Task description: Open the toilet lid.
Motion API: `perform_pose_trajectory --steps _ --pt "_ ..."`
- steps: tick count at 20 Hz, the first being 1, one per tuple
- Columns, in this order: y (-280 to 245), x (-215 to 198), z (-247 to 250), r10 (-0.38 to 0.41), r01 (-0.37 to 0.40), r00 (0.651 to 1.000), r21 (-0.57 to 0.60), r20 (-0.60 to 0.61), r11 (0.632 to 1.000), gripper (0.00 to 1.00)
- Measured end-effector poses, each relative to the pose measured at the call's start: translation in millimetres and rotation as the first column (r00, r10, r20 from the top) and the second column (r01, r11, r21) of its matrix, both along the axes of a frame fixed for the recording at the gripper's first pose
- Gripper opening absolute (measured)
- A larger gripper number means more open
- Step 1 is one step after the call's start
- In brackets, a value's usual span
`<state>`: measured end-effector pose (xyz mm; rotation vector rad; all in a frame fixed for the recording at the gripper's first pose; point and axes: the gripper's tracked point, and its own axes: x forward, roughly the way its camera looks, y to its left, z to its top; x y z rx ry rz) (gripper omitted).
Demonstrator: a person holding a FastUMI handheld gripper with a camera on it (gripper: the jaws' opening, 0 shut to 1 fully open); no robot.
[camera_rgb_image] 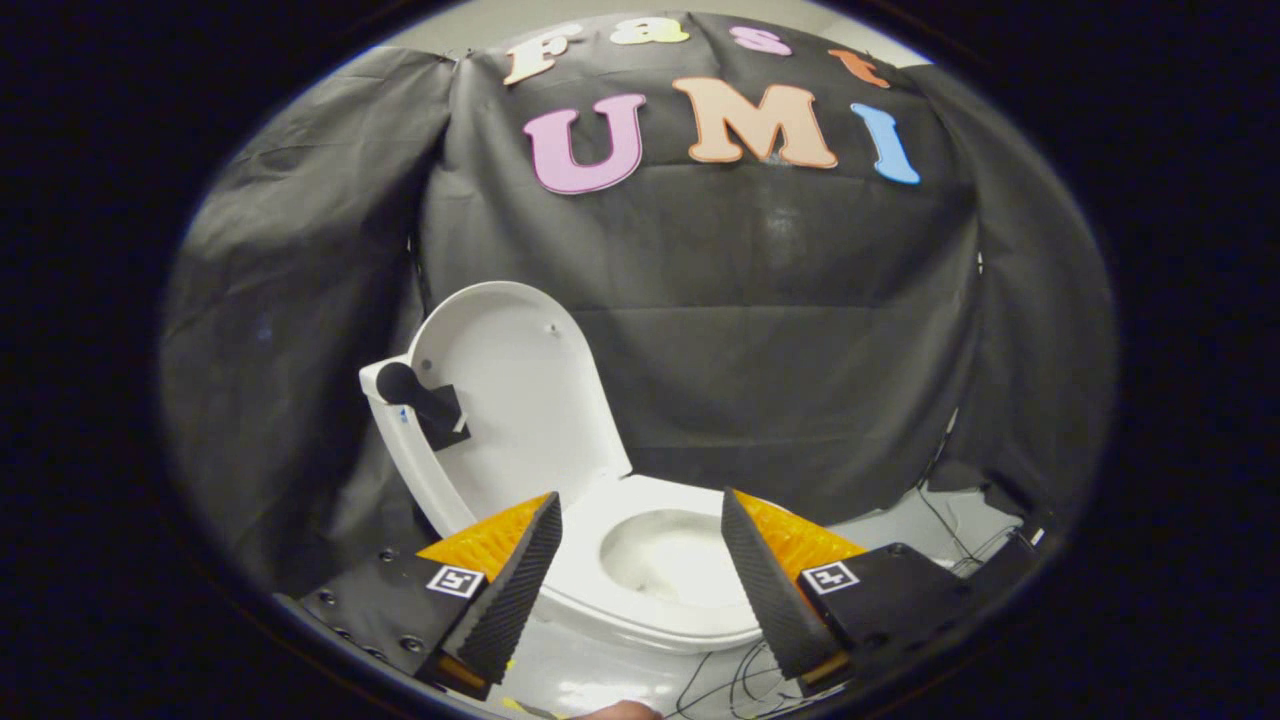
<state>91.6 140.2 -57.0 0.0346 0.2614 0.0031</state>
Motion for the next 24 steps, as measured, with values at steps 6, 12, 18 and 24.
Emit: perform_pose_trajectory --steps 6,12,18,24 --pt "-34.3 -0.2 37.6 0.005 0.003 0.994 -0.066 0.112 0.998 0.99" --pt "-96.8 -23.1 53.5 -0.079 0.091 0.98 -0.06 0.18 0.994 0.99" --pt "-144.7 -46.6 48.3 -0.157 0.167 0.968 -0.031 0.198 0.986 0.99" --pt "-152.2 -57.6 48.3 -0.159 0.167 0.967 -0.025 0.199 0.986 0.99"
